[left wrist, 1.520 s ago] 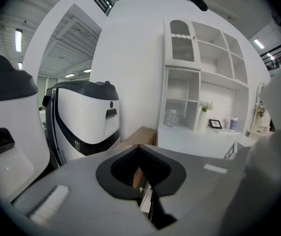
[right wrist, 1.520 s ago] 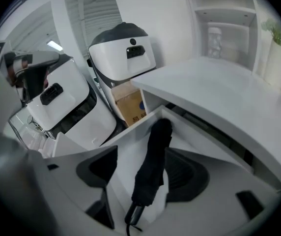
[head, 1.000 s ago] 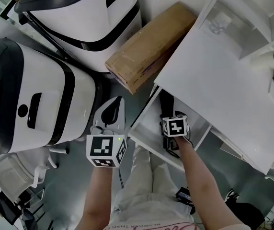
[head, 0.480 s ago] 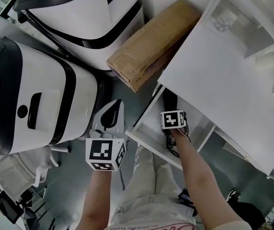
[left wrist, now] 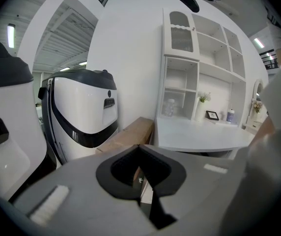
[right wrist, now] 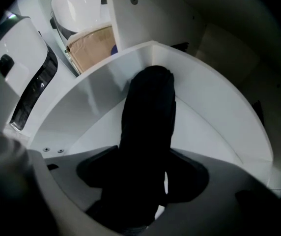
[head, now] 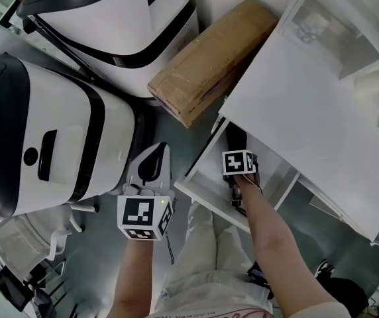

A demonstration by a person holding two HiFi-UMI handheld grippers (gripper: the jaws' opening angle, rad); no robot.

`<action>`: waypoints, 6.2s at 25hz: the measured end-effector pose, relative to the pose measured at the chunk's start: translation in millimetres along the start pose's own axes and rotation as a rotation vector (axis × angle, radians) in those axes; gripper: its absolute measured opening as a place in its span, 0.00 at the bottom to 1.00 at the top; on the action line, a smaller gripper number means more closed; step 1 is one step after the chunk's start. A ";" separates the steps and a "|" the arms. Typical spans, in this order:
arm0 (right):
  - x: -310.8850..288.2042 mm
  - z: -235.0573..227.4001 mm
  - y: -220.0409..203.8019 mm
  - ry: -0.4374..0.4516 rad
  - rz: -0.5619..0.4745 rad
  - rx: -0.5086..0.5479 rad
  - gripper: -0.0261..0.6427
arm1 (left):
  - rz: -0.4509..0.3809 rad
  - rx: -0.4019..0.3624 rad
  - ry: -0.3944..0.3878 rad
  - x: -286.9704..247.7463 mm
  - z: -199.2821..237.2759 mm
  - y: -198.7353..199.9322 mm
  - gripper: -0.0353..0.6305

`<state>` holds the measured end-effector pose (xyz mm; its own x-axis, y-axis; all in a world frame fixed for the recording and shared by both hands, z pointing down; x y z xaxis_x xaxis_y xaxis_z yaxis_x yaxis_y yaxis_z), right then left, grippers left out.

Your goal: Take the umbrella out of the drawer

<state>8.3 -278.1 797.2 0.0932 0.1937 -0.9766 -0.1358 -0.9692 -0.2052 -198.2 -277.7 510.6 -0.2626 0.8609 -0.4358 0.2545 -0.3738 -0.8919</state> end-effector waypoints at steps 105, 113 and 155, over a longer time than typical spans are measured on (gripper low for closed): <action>396.2 -11.1 49.5 0.275 -0.742 0.166 0.43 | -0.422 -0.112 0.041 112.5 -19.0 194.0 0.07; 444.4 -11.3 55.7 0.287 -0.887 0.134 0.43 | -0.451 -0.147 0.023 115.3 -29.7 210.1 0.07; 587.6 -64.2 50.0 0.015 -1.477 0.181 0.43 | -0.698 -0.296 0.092 148.7 -30.1 270.9 0.07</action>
<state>119.5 -222.5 217.2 0.2622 0.9579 0.1169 -0.0290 0.1289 -0.9912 -140.4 -240.6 207.9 -0.3787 0.8936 0.2411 0.2999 0.3649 -0.8814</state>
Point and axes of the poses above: the fingertips, and each gripper's own axes: x backward along the fingers, z to its left, y out of its top, the point moved 1 cm from there along x, backward along the fingers, and after that the axes turned 13 degrees about -x, right-handed, at the moved point
